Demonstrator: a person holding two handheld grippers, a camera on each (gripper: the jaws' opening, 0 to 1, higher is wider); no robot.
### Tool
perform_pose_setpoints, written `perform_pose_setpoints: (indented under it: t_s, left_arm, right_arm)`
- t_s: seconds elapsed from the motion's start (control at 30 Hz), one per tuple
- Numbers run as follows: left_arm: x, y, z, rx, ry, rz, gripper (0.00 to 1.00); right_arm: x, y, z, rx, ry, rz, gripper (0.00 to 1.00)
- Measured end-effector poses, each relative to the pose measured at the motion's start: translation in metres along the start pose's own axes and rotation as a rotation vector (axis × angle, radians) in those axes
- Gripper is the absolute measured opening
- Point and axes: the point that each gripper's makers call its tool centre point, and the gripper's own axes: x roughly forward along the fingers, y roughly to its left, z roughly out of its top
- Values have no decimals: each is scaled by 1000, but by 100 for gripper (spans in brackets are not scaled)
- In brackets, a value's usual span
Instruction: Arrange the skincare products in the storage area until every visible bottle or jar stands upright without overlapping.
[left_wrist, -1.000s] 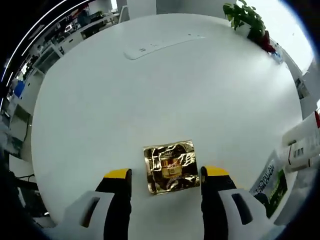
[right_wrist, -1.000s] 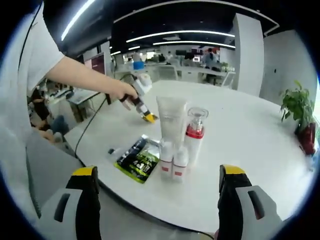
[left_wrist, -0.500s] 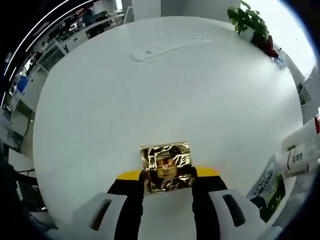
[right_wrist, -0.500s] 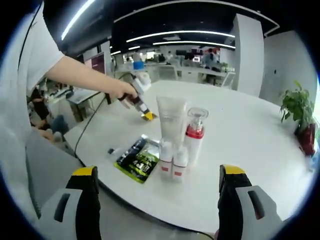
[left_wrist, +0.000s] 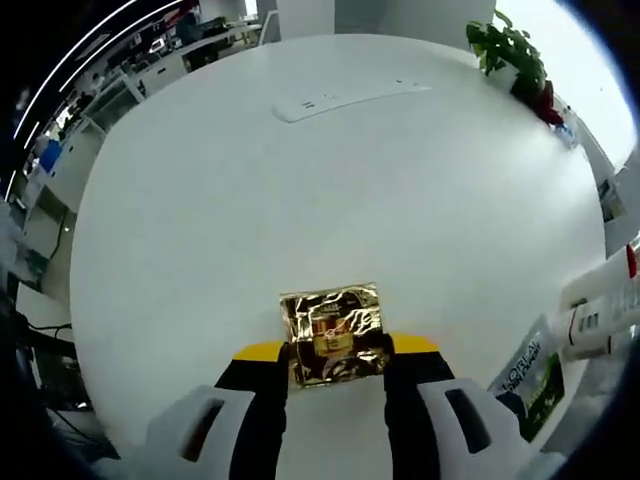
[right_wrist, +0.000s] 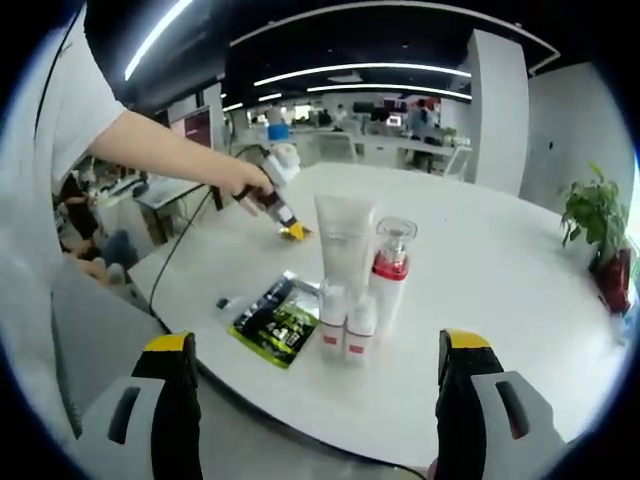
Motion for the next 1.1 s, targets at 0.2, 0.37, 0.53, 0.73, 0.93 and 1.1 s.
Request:
perform_pose_setpoints:
  t_s: [0.2, 0.37, 0.53, 0.73, 0.93, 1.1]
  left_arm:
    - [-6, -2, -3, -15, 5, 6, 40]
    - [-13, -2, -10, -20, 22, 27, 40]
    - [-20, -5, -16, -51, 35, 28, 40]
    - [-28, -10, -23, -67, 40, 32, 39]
    - [-36, -14, -25, -96, 22, 38, 38]
    - [-44, -16, -30, -122, 21, 49, 37]
  right_arm:
    - [0, 1, 1, -5, -3, 3, 99]
    - [0, 2, 1, -9, -6, 5, 99]
    - [0, 3, 2, -13, -9, 7, 99]
    - [-1, 4, 3, -19, -14, 11, 99]
    - [-1, 4, 5, -24, -22, 13, 99]
    - [-1, 5, 6, -31, -29, 19, 99]
